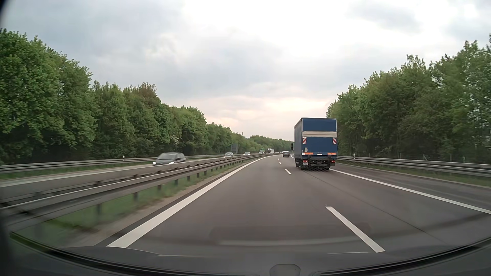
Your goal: Follow the waypoints while adhering to traffic rules and regulations
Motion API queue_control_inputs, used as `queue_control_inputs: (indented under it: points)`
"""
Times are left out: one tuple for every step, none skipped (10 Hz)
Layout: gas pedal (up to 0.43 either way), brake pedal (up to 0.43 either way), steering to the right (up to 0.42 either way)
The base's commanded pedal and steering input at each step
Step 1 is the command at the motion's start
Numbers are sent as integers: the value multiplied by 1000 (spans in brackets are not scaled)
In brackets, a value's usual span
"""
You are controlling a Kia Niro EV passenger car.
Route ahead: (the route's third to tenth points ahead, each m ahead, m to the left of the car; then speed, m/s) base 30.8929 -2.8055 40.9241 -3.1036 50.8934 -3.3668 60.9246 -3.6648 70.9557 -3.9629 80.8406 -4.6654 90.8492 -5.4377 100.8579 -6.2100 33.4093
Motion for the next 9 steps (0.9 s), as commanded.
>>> queue_control_inputs:
  points:
    - [220, 0, 8]
    - [209, 0, 8]
    - [209, 0, 8]
    - [209, 0, 8]
    - [209, 0, 8]
    - [209, 0, 8]
    - [209, 0, 8]
    - [209, 0, 8]
    - [209, 0, 8]
